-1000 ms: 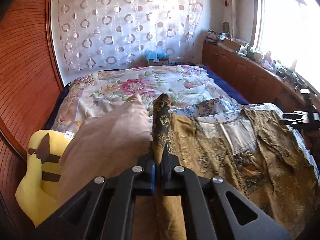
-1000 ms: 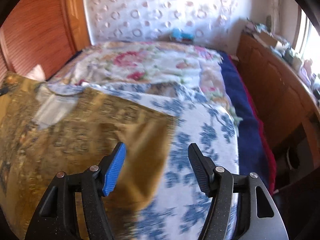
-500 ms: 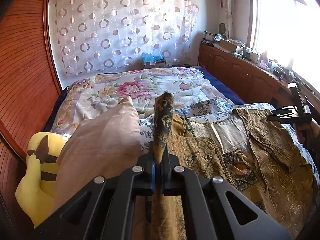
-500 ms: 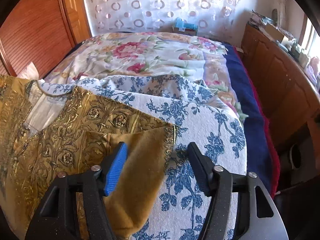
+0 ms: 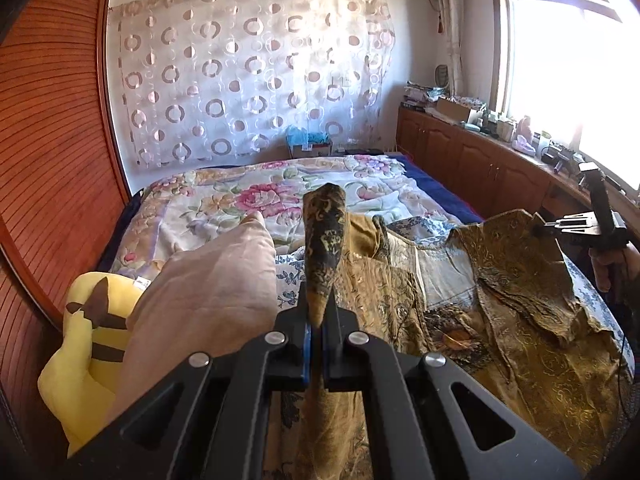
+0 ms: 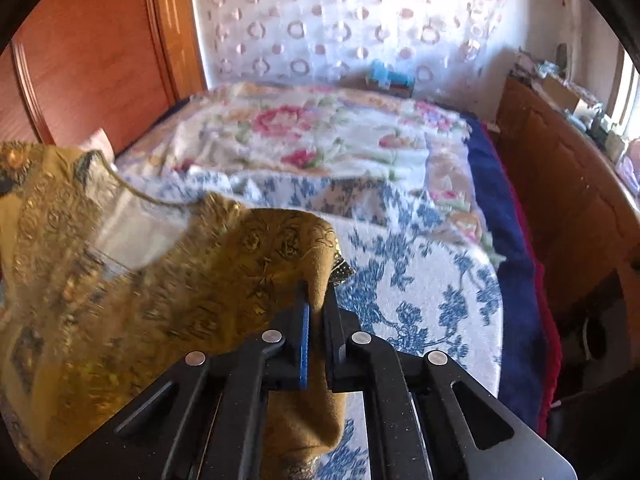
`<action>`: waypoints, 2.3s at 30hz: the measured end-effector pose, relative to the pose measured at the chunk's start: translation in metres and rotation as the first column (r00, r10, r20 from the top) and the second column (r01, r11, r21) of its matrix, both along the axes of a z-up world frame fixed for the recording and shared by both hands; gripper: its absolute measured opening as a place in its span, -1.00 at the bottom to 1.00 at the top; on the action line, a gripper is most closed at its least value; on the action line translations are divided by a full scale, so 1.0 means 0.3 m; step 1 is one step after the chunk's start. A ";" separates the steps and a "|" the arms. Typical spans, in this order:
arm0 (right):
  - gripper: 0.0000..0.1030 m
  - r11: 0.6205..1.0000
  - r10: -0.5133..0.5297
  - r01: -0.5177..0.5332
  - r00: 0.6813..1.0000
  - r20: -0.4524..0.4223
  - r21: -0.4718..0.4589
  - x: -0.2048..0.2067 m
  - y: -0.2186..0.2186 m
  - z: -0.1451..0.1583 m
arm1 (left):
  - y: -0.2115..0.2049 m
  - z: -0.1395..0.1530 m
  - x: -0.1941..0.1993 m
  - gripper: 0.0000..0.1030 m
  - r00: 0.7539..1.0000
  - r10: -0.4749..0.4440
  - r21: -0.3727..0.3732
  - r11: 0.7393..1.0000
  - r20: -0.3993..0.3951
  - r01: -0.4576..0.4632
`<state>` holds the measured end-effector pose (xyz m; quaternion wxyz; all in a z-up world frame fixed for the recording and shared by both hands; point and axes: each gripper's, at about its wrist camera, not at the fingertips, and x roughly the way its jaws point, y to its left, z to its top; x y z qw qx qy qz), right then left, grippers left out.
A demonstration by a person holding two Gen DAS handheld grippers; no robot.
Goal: Fold small clothes
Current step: 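Lift the shirt with both tools and fold it in half onto itself, then open both tools to release the folded gold shirt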
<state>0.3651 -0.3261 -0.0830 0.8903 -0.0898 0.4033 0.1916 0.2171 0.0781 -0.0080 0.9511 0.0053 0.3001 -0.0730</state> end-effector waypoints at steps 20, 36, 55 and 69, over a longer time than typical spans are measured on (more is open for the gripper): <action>-0.95 0.997 0.006 -0.020 0.986 0.169 0.080 -0.561 -0.092 0.226 | 0.084 0.036 -0.489 -1.00 0.994 0.025 -0.070 0.997 0.102 -0.018; -0.95 0.996 -0.007 0.003 0.999 0.043 0.087 -1.055 -0.216 0.123 | 0.082 -0.035 -0.807 -0.93 1.000 0.005 -0.086 0.996 0.021 -0.004; 0.17 0.995 -0.081 0.075 0.992 0.093 0.067 -1.031 -0.275 0.153 | 0.154 -0.005 -0.736 -0.16 1.000 0.014 -0.029 1.000 0.017 -0.013; 0.36 0.999 -0.019 0.019 1.000 -0.001 0.045 -0.720 -0.143 -0.021 | 0.113 -0.238 -0.465 -0.16 0.978 -0.049 -0.051 0.998 -0.205 0.039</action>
